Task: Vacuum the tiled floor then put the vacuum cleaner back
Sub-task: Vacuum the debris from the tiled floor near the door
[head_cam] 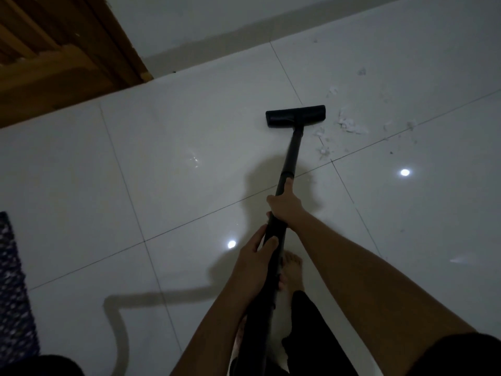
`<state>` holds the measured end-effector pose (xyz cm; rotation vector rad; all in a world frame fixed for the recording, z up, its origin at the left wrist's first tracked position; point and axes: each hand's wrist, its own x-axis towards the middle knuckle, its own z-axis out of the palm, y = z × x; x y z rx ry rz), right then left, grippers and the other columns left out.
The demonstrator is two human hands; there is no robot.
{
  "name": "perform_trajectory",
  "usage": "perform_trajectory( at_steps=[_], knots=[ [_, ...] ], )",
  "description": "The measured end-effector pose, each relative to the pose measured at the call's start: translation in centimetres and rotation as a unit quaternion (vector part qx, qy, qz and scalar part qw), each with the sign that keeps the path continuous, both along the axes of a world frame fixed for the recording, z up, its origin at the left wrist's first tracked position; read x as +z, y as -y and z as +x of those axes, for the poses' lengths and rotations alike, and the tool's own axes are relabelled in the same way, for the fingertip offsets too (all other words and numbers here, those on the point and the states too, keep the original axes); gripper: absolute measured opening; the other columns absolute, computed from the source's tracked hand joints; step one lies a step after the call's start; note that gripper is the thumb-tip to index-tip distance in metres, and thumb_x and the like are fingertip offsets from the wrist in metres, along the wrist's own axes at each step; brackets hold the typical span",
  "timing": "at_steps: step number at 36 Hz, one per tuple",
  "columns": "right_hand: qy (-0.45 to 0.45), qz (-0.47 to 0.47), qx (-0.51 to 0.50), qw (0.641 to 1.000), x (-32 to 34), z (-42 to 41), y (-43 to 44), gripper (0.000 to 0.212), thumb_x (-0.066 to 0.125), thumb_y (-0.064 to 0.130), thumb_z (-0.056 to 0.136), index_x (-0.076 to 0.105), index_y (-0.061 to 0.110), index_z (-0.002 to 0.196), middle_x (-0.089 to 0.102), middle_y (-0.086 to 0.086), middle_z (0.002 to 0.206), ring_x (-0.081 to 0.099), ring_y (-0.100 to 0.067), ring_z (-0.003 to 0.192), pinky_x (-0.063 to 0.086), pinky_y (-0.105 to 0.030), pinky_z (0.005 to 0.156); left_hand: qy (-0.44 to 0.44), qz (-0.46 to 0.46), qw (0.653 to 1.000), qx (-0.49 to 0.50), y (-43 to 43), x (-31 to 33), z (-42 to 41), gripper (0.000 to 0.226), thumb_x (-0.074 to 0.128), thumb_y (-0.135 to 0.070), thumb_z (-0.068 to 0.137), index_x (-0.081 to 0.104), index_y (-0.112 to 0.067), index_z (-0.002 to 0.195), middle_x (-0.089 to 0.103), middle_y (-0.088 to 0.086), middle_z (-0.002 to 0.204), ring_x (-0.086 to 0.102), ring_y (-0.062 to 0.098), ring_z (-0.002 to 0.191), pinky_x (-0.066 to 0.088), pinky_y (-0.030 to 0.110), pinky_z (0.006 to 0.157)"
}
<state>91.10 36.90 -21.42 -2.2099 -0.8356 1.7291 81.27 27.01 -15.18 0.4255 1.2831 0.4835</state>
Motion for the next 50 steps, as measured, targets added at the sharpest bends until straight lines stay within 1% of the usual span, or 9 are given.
perform_trajectory(
  at_steps=[7,16,19,32,34,37,42,47,50],
  knots=[
    [0.012,0.002,0.011,1.000,0.2,0.6,1.4,0.077,0.044,0.012,0.095,-0.005,0.028,0.153,0.053,-0.021,0.120,0.056,-0.017,0.059,0.049,-0.025,0.051,0.016,-0.003,1.000,0.010,1.4,0.5,0.8,0.036,0.043,-0.023,0.099,0.048,-0.028,0.134,0.055,0.013,0.071,0.052,0.021,0.044,0.044,0.027,0.045],
    [0.042,-0.002,0.062,0.997,0.7,3.6,3.8,0.072,0.045,0.011,0.095,0.004,0.021,0.153,0.051,-0.025,0.128,0.063,-0.026,0.077,0.056,-0.039,0.082,0.002,-0.003,1.000,0.010,3.8,1.7,4.2,0.036,0.041,-0.024,0.100,0.046,-0.026,0.135,0.055,0.013,0.072,0.051,0.018,0.045,0.045,0.024,0.043],
    [0.028,-0.008,0.030,0.999,1.2,4.6,4.6,0.077,0.046,0.012,0.094,-0.002,0.027,0.153,0.056,-0.021,0.111,0.060,-0.022,0.067,0.057,-0.039,0.078,0.000,0.000,1.000,0.006,4.6,2.3,5.3,0.034,0.042,-0.024,0.099,0.047,-0.027,0.133,0.055,0.013,0.073,0.051,0.018,0.044,0.045,0.024,0.043],
    [0.015,-0.020,0.016,1.000,2.6,8.3,8.1,0.077,0.044,0.011,0.096,-0.005,0.024,0.153,0.052,-0.017,0.104,0.055,-0.014,0.055,0.046,-0.023,0.049,-0.030,-0.005,0.999,-0.018,7.1,3.9,8.9,0.036,0.042,-0.019,0.099,0.048,-0.022,0.134,0.055,0.012,0.075,0.053,0.008,0.042,0.044,0.020,0.039],
    [0.031,-0.022,0.040,0.998,2.3,8.5,8.5,0.074,0.045,0.011,0.096,-0.001,0.018,0.154,0.049,-0.022,0.127,0.058,-0.017,0.062,0.053,-0.030,0.062,-0.033,-0.007,0.999,-0.020,7.5,4.0,9.1,0.036,0.042,-0.018,0.099,0.048,-0.023,0.134,0.055,0.011,0.075,0.053,0.007,0.042,0.043,0.019,0.038],
    [0.052,-0.019,0.093,0.994,2.0,8.8,9.1,0.064,0.046,0.008,0.095,0.014,0.006,0.150,0.022,-0.012,0.157,0.063,-0.032,0.100,0.051,-0.043,0.092,-0.037,-0.013,0.999,-0.018,7.9,4.1,9.3,0.034,0.042,-0.017,0.099,0.050,-0.024,0.132,0.055,0.009,0.075,0.053,0.007,0.040,0.042,0.019,0.037],
    [0.013,-0.002,0.012,1.000,2.2,9.0,10.0,0.067,0.045,0.009,0.096,0.008,0.019,0.152,0.044,-0.026,0.139,0.053,-0.029,0.098,0.041,-0.031,0.080,-0.039,-0.016,0.999,-0.029,8.6,3.9,9.4,0.034,0.042,-0.018,0.099,0.049,-0.025,0.132,0.054,0.011,0.072,0.052,0.009,0.041,0.043,0.020,0.038],
    [0.013,0.000,0.005,1.000,2.5,8.8,10.9,0.067,0.044,0.009,0.096,0.008,0.019,0.152,0.046,-0.024,0.138,0.055,-0.033,0.110,0.039,-0.030,0.079,-0.041,-0.017,0.998,-0.038,9.4,3.5,9.0,0.033,0.042,-0.022,0.099,0.050,-0.027,0.131,0.055,0.012,0.067,0.049,0.018,0.042,0.043,0.022,0.041],
    [0.021,-0.001,0.003,1.000,2.3,8.6,11.4,0.067,0.045,0.011,0.095,0.008,0.021,0.151,0.047,-0.023,0.137,0.055,-0.031,0.104,0.039,-0.031,0.080,-0.036,-0.014,0.998,-0.041,9.8,3.4,8.6,0.033,0.042,-0.023,0.099,0.050,-0.028,0.131,0.056,0.011,0.066,0.050,0.019,0.043,0.044,0.022,0.043]
  ],
)
